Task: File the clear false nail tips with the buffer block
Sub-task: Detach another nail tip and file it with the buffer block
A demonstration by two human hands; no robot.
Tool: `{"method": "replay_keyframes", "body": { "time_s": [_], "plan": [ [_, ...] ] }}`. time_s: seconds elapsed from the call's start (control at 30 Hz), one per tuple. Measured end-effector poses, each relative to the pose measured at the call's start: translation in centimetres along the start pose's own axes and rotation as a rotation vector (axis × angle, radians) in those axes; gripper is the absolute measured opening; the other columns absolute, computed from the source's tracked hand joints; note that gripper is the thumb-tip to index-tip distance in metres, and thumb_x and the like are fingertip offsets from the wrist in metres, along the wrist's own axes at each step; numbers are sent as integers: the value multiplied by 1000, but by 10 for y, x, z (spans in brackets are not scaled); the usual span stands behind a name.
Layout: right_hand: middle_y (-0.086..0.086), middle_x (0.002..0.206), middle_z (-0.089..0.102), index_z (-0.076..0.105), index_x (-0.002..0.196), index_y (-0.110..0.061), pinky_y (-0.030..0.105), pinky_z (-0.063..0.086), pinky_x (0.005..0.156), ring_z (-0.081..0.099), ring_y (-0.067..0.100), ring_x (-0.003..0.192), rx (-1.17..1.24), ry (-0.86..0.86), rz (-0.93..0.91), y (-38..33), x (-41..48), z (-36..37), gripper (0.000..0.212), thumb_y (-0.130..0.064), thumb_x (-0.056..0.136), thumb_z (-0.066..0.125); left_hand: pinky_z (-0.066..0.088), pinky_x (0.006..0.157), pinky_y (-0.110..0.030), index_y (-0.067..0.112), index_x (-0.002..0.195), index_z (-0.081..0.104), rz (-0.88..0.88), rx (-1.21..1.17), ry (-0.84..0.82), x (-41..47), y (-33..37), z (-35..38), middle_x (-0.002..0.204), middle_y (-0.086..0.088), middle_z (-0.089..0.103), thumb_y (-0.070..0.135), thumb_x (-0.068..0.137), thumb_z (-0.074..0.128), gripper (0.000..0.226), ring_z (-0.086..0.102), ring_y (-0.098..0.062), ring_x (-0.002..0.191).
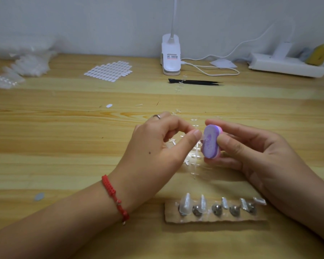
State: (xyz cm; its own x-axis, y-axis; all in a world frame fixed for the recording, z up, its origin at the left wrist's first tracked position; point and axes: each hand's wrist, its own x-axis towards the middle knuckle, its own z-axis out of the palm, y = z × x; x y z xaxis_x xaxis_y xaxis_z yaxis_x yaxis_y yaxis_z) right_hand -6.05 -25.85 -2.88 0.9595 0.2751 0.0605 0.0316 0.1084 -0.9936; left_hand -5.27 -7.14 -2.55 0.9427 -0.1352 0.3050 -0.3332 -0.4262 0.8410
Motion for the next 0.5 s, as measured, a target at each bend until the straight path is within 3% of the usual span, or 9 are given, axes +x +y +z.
{"method": "replay_keyframes", "body": {
  "time_s": [0.17, 0.3, 0.5],
  "plan": [
    [6, 102, 75, 75, 107, -29, 21, 57, 74, 73, 16, 90, 27, 64, -14, -1, 1, 1, 36, -34, 72, 72, 29, 66, -26, 29, 69, 62, 15, 11, -61, 0, 2, 2, 62, 9, 40, 43, 75, 58, 16, 41, -2, 60],
    [8, 100, 76, 76, 107, -27, 23, 58, 74, 73, 17, 85, 26, 15, 5, -1, 3, 1, 36, -32, 71, 73, 34, 57, -19, 26, 71, 66, -6, -70, -21, 4, -1, 1, 60, 11, 43, 33, 84, 69, 14, 40, -2, 57],
    [8, 102, 75, 75, 107, -28, 22, 57, 74, 73, 16, 87, 9, 17, -17, -1, 1, 2, 35, -34, 72, 72, 31, 56, -19, 28, 68, 62, -9, -78, -110, 4, 1, -1, 60, 10, 40, 24, 85, 66, 18, 35, -3, 53]
  ]
}}
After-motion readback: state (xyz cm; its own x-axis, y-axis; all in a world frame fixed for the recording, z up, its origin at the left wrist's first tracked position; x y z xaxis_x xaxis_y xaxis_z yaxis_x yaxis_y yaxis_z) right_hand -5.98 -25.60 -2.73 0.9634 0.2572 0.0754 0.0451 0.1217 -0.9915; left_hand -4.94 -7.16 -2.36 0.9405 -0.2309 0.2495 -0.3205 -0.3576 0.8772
